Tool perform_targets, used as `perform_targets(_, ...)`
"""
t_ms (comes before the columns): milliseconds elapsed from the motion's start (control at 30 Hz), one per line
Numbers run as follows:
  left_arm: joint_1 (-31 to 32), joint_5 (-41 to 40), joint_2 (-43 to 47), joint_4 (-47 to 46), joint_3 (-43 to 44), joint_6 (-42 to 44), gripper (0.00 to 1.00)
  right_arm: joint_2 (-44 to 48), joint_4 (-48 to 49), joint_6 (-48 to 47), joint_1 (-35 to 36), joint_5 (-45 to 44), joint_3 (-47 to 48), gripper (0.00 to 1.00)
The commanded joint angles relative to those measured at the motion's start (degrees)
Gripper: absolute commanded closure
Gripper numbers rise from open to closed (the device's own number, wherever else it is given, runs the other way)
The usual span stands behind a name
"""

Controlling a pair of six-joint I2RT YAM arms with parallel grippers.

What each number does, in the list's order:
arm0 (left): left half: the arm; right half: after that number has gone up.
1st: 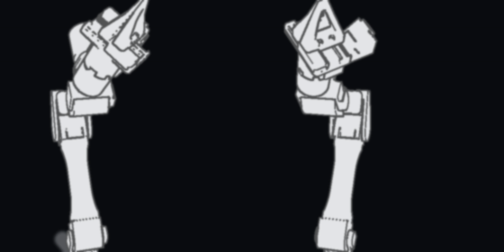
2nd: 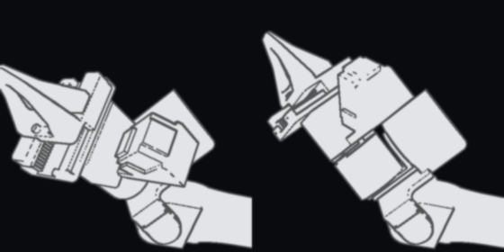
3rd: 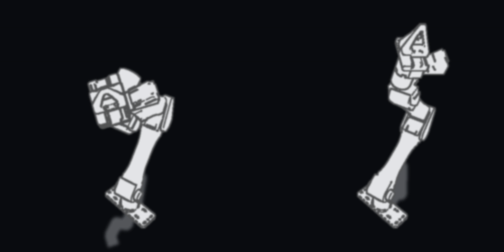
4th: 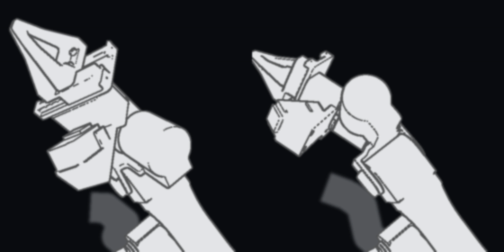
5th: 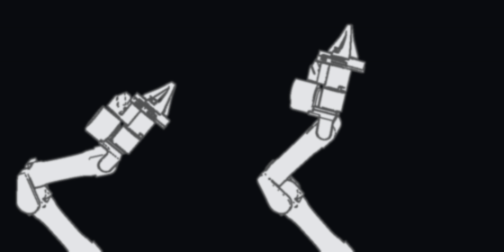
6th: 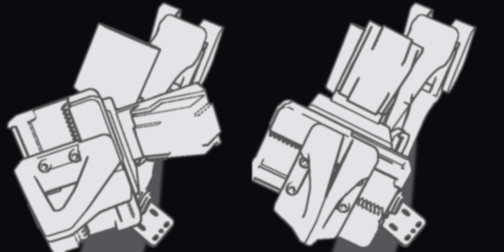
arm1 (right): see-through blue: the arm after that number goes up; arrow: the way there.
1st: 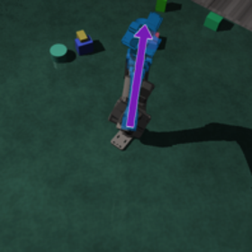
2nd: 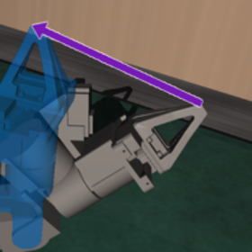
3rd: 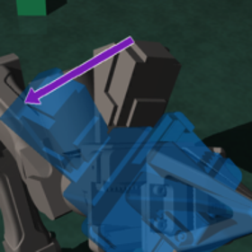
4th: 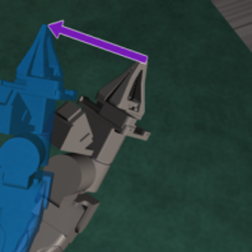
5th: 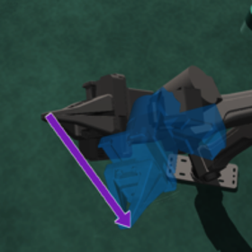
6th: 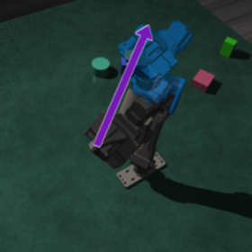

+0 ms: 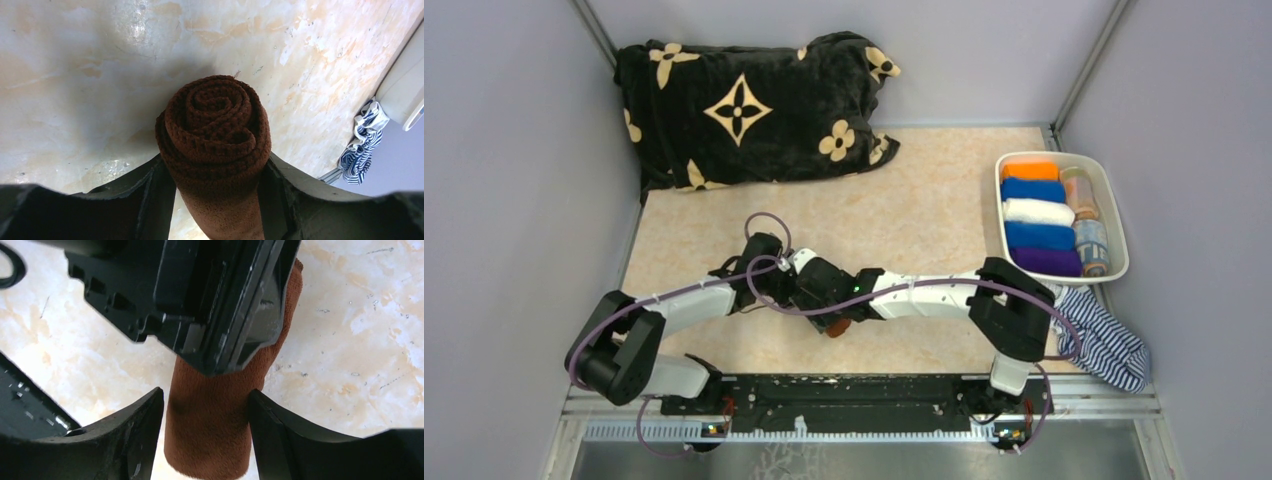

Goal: Roll the towels
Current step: Pick up the towel at the center of the board.

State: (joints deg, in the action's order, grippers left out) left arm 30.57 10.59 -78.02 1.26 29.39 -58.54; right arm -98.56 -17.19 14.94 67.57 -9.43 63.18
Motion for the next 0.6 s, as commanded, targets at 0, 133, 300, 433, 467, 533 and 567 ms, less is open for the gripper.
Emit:
perform_targets(0,1.1,-3.6,-2.7,4.4,-0.9,0.2,0.39,-3.7,1.7,0.4,0.8,-2.5,3.5,0.39)
perform_targets(133,1.7,-3.6,-3.3,4.0,-0.8,-0.3,0.38,-7.1,0.7,0.9,0.8,-2.9,4.1,0.39)
perform_targets(300,2.8,-4.1,-4.3,3.9,-0.1,-0.9,0.36,-10.7,-1.6,2.2,0.8,-5.1,4.3,0.42)
perform_targets(433,3.7,-4.1,-5.4,3.2,0.2,-1.1,0.34,-13.8,-3.0,2.6,0.7,-5.8,4.3,0.43)
perform_targets(467,3.8,-4.0,-5.6,3.0,0.2,-1.1,0.34,-14.7,-3.4,2.8,0.4,-5.6,4.3,0.44)
perform_targets(533,4.0,-3.9,-6.0,2.6,0.2,-1.1,0.33,-15.8,-4.6,3.0,0.1,-6.3,4.3,0.45)
perform_targets(567,4.0,-3.9,-6.1,2.5,0.3,-1.2,0.32,-16.2,-5.3,3.0,0.1,-6.8,4.3,0.46)
